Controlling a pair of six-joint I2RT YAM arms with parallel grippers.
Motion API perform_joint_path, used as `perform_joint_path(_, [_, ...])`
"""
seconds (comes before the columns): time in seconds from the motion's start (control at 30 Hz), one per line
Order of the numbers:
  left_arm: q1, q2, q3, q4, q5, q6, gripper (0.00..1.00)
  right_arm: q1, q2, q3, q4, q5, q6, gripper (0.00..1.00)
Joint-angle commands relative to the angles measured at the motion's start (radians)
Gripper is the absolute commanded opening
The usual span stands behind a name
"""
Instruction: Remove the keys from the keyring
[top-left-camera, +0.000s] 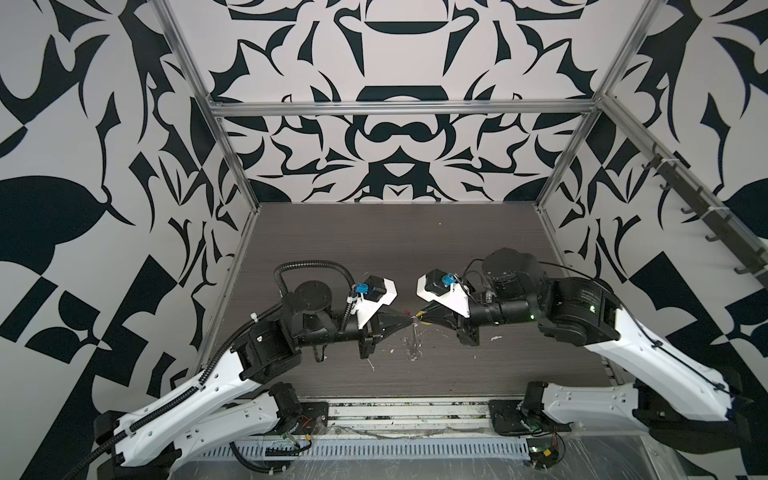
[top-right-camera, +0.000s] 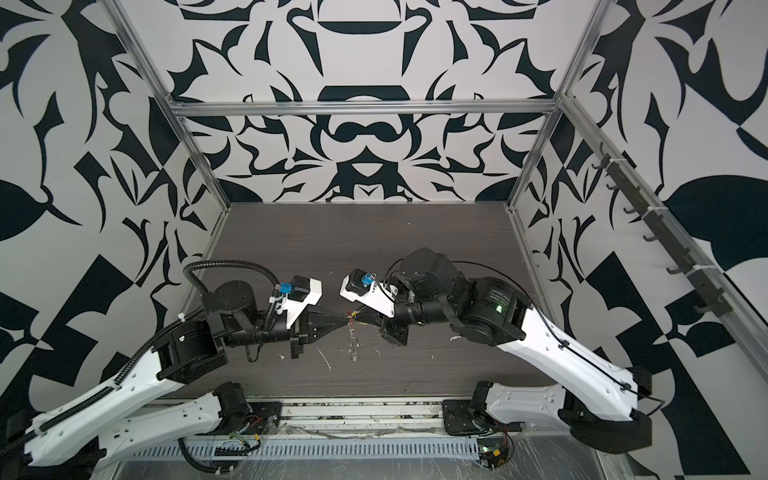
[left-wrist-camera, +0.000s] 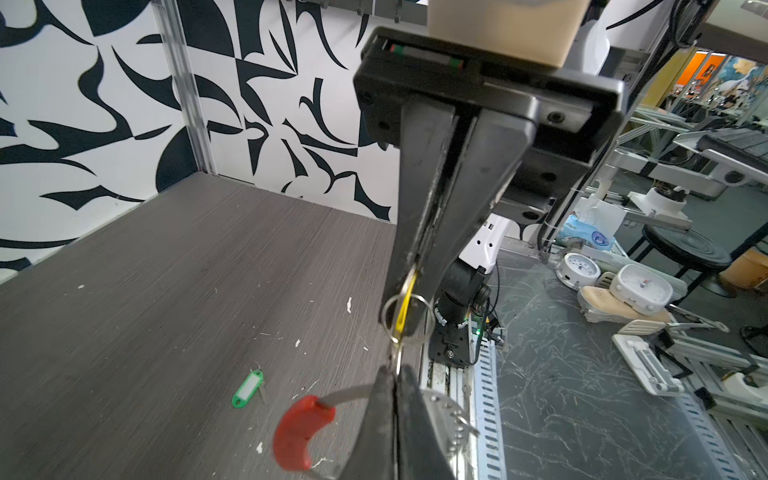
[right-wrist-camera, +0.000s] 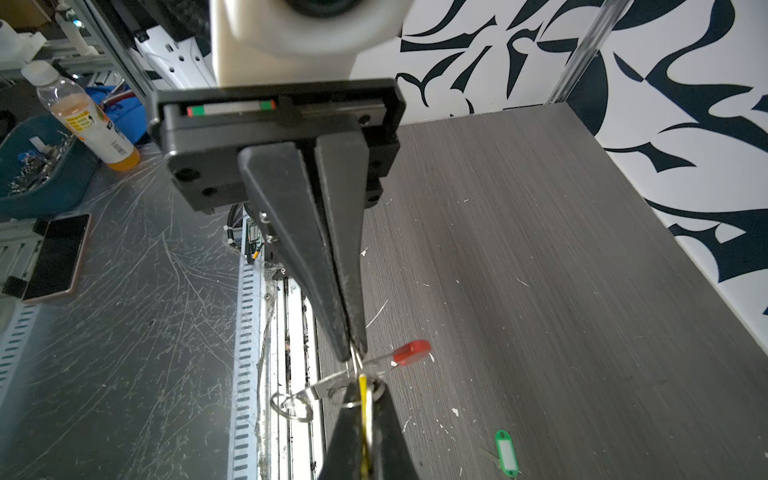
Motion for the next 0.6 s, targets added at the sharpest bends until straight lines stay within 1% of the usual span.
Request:
perform_joint_path(0.0, [-0.003,0.007,0.022,-0.06,-0.047,-0.007,0.11,0.003,-0.02,-0.009,0.168,-0.034,0.082,0.0])
perform_joint_path(0.13, [-0.004,0.015,0.022,-0.063,-0.082,-0.018,0.18,0.005,-0.006,-0.029,0.168,-0.005,0.146,0.0])
perform_joint_path(0.27, [-0.004,0.003,0.016,-0.06,-0.13,-0.029,0.23,0.011,-0.003,-0.054,0.172,0.014,0.192,0.0])
perform_joint_path(0.47, [-0.004,-0.055,0.003,-0.068,-0.181,-0.03,0.33,0.015,-0.024,-0.102,0.192,0.056,0.238,0.0])
perform_joint_path(0.57, [-0.004,-0.079,0.001,-0.078,-0.202,-0.03,0.35,0.02,-0.027,-0.112,0.193,0.076,0.252,0.0])
